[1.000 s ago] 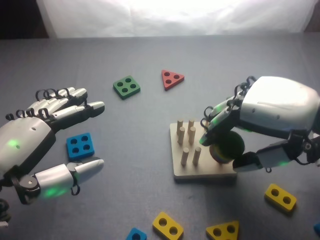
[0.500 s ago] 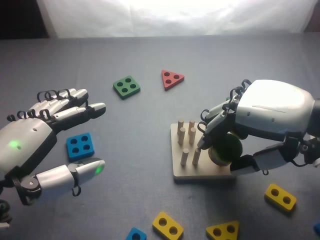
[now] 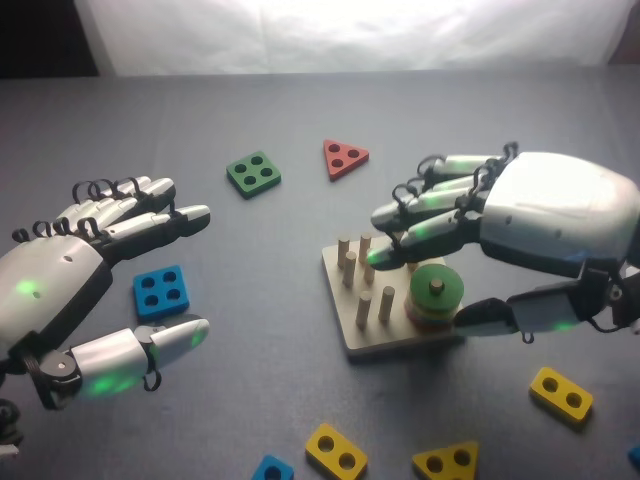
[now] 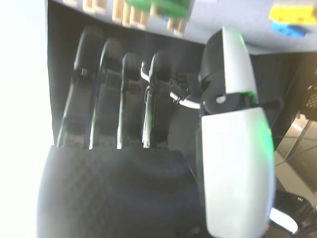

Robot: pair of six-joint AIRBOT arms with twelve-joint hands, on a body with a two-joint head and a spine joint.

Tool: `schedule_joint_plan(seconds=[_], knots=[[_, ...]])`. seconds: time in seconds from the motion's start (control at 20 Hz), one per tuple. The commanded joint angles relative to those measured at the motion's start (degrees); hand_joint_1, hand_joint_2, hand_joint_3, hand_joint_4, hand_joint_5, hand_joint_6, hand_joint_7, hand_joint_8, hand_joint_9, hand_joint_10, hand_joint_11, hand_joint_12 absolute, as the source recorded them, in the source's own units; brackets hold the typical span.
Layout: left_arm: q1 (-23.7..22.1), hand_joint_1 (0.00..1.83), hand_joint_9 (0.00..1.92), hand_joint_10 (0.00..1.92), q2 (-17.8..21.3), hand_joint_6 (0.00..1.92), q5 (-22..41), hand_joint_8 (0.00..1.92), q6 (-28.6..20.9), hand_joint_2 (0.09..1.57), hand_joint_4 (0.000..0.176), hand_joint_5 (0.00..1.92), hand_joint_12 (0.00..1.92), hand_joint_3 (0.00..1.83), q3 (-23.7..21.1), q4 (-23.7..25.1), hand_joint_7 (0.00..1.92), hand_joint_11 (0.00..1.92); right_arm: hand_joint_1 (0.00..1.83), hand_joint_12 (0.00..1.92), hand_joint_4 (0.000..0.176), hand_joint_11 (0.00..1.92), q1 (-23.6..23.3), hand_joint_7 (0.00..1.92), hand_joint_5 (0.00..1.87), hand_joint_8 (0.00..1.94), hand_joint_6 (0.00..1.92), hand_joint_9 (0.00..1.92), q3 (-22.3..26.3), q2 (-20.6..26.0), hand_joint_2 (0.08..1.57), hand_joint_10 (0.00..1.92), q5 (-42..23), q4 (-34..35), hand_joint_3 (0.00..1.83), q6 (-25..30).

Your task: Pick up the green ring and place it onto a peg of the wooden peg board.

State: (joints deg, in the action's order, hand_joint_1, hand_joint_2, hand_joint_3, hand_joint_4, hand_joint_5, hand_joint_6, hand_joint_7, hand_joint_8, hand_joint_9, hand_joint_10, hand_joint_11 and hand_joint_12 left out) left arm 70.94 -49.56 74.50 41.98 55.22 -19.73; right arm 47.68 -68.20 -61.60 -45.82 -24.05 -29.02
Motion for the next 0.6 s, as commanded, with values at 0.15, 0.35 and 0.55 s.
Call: schedule_joint_plan(seconds=[0.15,0.35,0.55], knots=[[-0.29,0.78,0.19,0.01,-0.25,0.00,9.92,0.00,-1.73,1.11,0.043,0.43,0.65,0.00,-0.19,1.27,0.19,0.00,1.03,0.92,0.000,0.00,2.45,0.53,0.71,0.02,0.01,0.45,1.81,2.94,1.02,0.02,-16.19,9.31,0.00,0.24],[-0.19,0.77,0.12,0.03,0.31,0.00,14.19,0.00,-2.25,1.12,0.051,0.39,0.27,0.00,-0.97,1.41,0.25,0.00,0.97,0.76,0.000,0.11,8.17,0.58,0.67,0.00,0.00,0.52,3.49,6.16,1.10,0.01,-28.76,19.78,0.00,-0.67],[-0.19,0.70,0.24,0.01,1.67,0.00,19.65,0.00,-2.24,1.12,0.000,0.33,0.59,0.00,-1.91,1.57,0.33,0.00,0.96,0.77,0.000,0.38,11.68,0.62,0.70,0.00,0.00,0.61,6.89,9.94,1.16,0.02,-39.61,27.19,0.01,-6.26]])
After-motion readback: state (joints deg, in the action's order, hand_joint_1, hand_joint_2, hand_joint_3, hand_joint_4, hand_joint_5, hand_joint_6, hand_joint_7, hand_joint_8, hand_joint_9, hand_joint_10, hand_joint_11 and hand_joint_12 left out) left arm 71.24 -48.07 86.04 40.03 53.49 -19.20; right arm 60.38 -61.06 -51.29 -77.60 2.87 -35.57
